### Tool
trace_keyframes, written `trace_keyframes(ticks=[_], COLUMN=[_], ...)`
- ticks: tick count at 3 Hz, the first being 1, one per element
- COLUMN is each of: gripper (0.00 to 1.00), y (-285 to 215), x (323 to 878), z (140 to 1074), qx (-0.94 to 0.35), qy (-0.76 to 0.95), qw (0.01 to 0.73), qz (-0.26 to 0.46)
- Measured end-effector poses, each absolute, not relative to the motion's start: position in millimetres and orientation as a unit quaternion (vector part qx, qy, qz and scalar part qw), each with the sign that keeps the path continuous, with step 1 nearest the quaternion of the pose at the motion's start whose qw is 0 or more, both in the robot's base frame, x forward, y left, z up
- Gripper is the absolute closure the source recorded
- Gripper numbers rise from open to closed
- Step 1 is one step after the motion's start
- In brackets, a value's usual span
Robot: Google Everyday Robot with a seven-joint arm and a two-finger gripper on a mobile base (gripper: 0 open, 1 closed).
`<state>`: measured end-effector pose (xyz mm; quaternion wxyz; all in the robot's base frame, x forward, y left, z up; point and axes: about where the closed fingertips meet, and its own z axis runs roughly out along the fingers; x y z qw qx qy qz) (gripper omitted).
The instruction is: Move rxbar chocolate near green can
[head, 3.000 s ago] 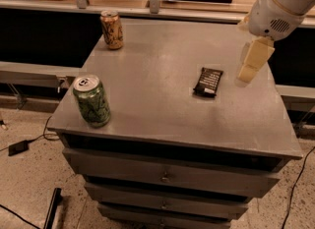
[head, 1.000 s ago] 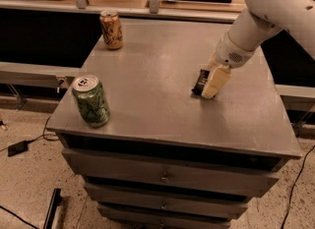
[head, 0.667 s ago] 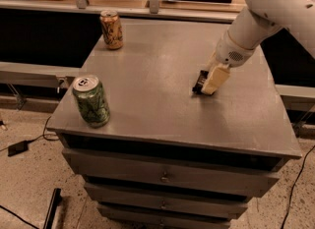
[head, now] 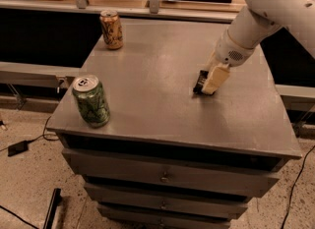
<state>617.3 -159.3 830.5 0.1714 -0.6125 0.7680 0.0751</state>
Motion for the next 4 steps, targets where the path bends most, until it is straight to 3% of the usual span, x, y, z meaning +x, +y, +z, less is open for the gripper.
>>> trace_keyframes(ticks=[4], gripper=[1.00], y=[-70], x=[571], z=[858], qx=[-0.743], qy=[0.631], qw=[0.190], qz=[0.121])
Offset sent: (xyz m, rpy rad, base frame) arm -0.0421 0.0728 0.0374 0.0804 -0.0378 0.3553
